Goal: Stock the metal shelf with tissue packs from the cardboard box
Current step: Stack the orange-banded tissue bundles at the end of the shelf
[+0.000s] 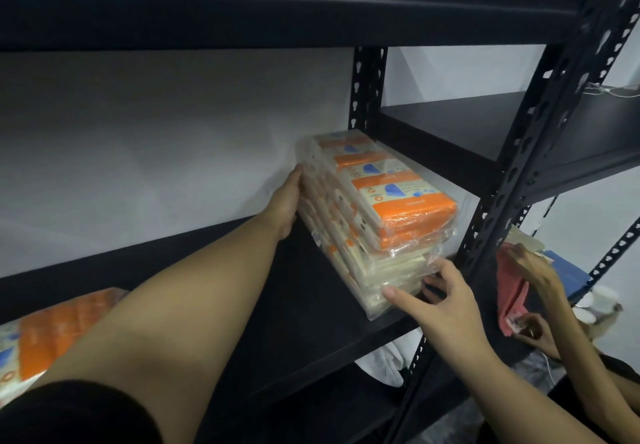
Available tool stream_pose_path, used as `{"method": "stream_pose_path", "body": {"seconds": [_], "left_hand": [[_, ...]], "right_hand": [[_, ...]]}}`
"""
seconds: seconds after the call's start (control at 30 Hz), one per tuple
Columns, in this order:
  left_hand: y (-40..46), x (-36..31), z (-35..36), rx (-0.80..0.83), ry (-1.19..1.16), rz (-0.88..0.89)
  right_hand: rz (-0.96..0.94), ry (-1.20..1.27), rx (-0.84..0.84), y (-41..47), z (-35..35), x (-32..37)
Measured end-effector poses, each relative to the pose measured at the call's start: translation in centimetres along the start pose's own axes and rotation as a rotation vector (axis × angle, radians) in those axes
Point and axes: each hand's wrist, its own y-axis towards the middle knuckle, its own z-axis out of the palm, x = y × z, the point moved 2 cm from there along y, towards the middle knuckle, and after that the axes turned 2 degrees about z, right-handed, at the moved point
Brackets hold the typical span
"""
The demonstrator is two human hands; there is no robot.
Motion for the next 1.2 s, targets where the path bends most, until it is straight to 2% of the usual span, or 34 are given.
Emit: {"method": "stream_pose_path", "body": {"seconds": [0.37,0.5,0.63,0.8,1.2], "left_hand": [[0.6,1.4,-1.1,-0.002,-0.217,-0.001],[0.7,1.7,-1.4,0.041,-0.261,0.024],[1.1,2.3,-1.9,0.007,-0.276,0.028],[1.3,3.2,-1.8,-0.054,-0.217,0.013],[1.1,3.7,-2.5,-0.056,0.009,0.043]], "right_hand": [[-0.006,-0.001,-0.024,0.3,0.4,-0.1],[0.013,0.011,-0.037,0.5,0.5,-0.2],[0.028,0.012,-0.042,0.7,0.5,0.0],[0.038,0.021,-0.060,0.7,0.5,0.1],[0.033,-0.008,-0.058,1.5,-0.2,-0.3]]}}
